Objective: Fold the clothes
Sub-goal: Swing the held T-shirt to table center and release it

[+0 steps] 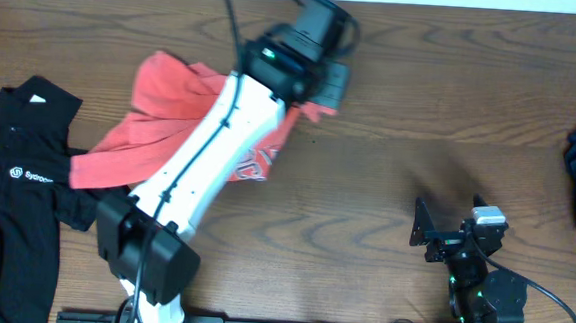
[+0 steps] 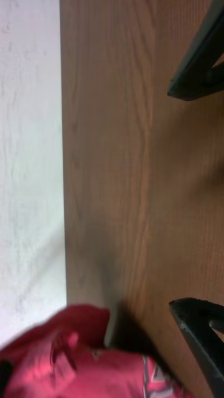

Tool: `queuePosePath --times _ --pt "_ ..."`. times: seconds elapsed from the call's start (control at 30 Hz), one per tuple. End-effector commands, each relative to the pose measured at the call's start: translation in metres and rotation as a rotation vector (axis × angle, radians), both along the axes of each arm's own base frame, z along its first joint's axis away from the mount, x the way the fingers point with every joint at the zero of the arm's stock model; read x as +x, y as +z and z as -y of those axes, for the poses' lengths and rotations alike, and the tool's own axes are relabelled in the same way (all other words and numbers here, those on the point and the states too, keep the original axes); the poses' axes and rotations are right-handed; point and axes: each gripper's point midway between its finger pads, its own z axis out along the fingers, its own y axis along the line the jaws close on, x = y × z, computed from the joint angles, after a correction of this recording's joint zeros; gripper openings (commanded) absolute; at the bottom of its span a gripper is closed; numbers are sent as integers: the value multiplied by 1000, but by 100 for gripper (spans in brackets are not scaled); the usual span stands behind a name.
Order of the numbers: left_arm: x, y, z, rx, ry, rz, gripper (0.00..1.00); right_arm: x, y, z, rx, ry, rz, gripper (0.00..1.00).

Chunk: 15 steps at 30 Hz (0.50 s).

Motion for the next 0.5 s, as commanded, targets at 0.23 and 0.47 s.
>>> queuePosePath --times 0.23,0.47 --pt "-40 27 102 -141 -172 110 6 0 -1 -3 -9 17 2 99" --pt "-56 10 133 -156 -235 85 81 -1 -1 -4 -8 17 1 99"
